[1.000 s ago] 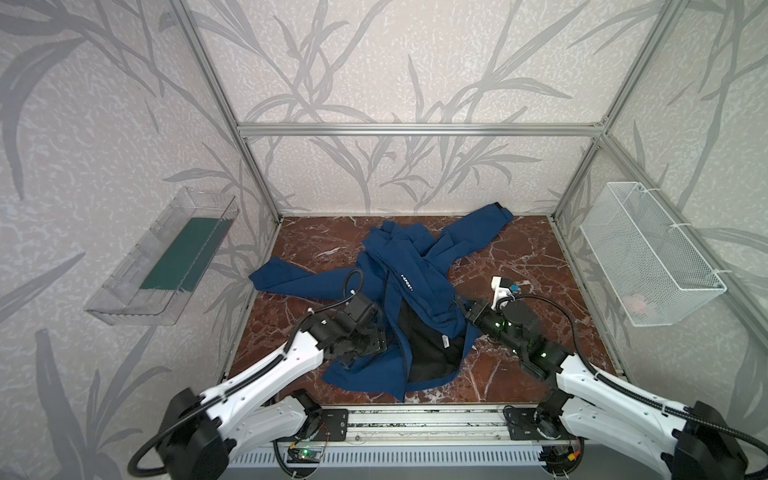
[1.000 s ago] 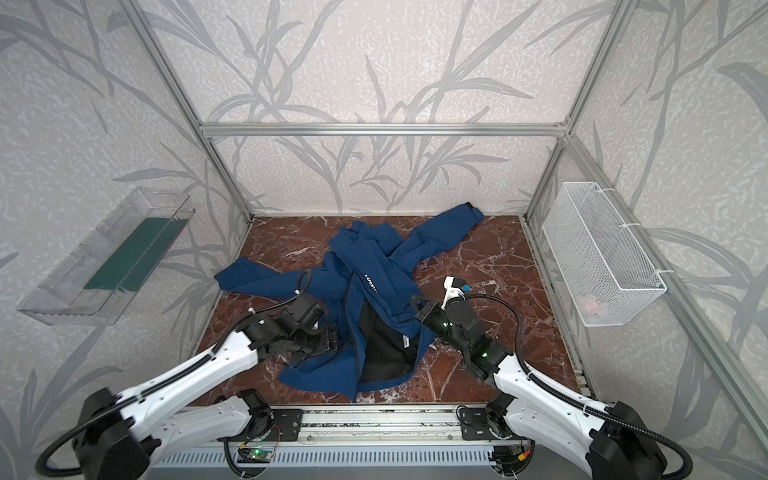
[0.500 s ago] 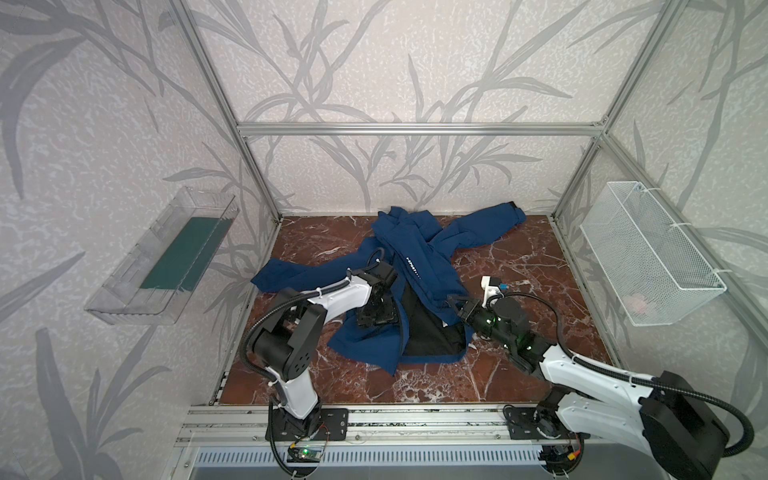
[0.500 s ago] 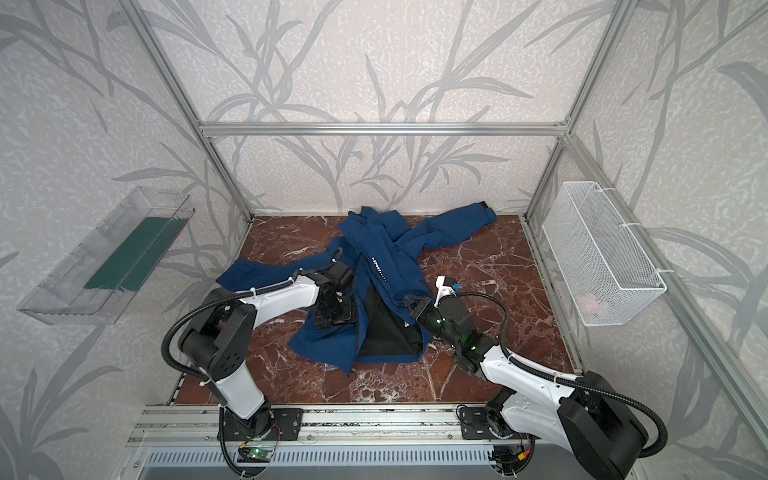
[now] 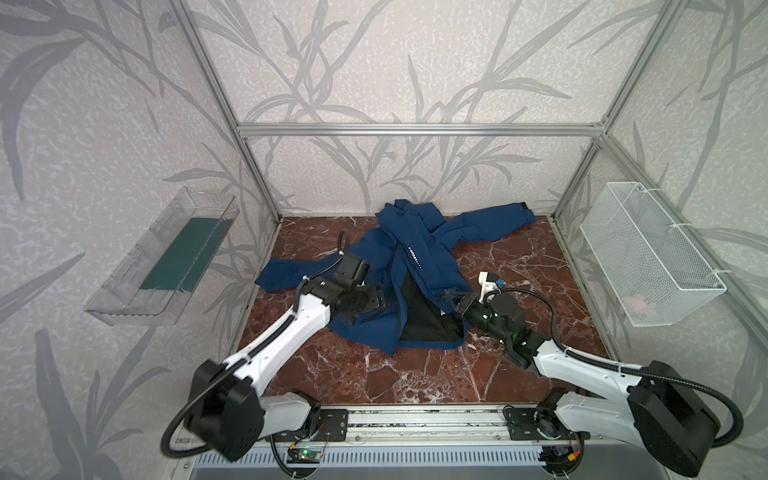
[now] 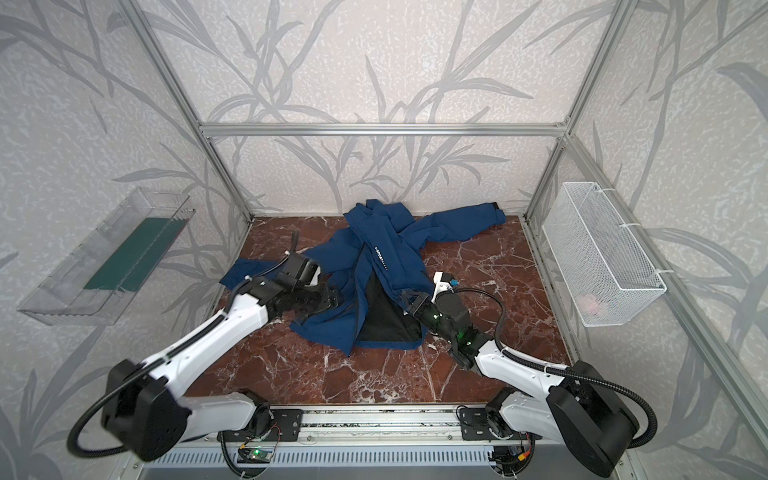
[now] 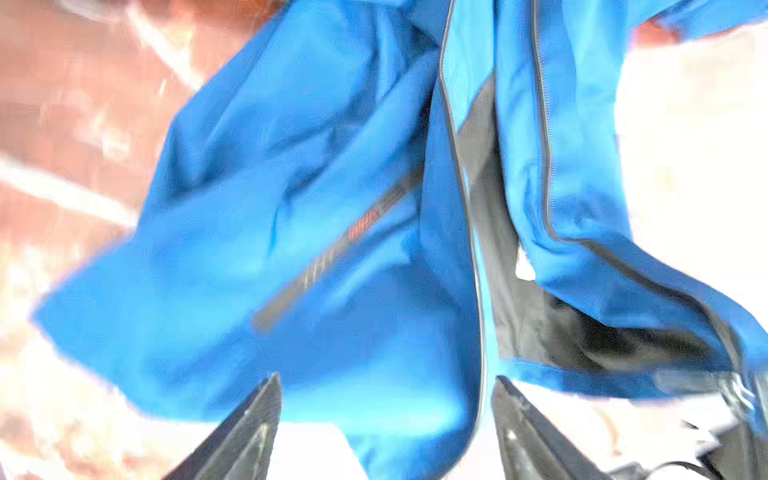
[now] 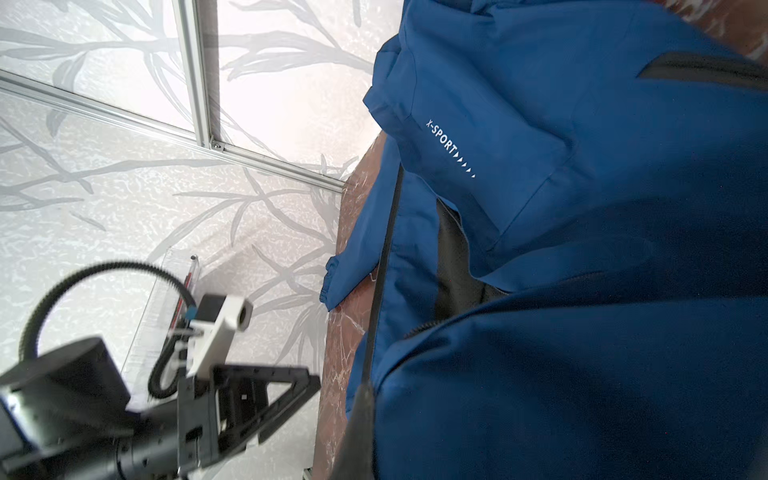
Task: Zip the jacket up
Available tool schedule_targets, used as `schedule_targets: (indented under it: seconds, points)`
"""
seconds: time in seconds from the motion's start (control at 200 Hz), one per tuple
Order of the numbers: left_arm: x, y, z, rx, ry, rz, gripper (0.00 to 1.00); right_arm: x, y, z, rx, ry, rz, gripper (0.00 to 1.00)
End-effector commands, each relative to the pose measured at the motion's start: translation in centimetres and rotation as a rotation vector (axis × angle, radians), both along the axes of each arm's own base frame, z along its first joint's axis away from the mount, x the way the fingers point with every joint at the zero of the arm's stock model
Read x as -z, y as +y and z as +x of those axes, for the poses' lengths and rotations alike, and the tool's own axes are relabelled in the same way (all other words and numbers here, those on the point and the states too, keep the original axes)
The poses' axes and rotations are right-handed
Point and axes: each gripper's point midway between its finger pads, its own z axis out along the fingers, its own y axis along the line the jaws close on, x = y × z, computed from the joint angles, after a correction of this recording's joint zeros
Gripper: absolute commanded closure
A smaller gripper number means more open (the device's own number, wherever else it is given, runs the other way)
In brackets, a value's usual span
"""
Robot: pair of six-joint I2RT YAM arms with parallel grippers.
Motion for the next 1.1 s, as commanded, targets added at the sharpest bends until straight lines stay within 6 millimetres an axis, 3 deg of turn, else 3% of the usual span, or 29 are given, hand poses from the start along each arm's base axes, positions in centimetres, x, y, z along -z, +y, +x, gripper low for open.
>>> schedule_targets:
  seconds: [0.0,0.085,0.23,0.435,0.66,1.095]
  points:
    - [2.7,-0.9,-3.5,-0.178,0.113,-0.254,0.21,-3.3,0.9,0.6,-0.025,-0.077,0.058,0.99]
    - [2.6,-1.3,-4.8,-0.281,0.086,-0.430,0.22,-3.6,1.1,0.5,-0.039,-0.083,0.064,0.99]
    - [2.1,-0.4,-6.0,-0.403,0.031,-0.538,0.22,-3.8,1.1,0.3,-0.048,-0.084,0.068,0.99]
    - [3.6,-2.1,-6.3,-0.487,0.047,-0.737,0.22,-3.8,1.0,0.3,-0.047,-0.085,0.079,0.99]
    - [4.5,-2.2,-7.0,-0.504,0.067,-0.680,0.21,-4.5,1.0,0.5,-0.050,-0.090,0.090,0.99]
    - [6.6,-4.8,-7.7,-0.480,0.092,-0.717,0.22,-4.9,0.6,0.6,-0.048,-0.095,0.103,0.99]
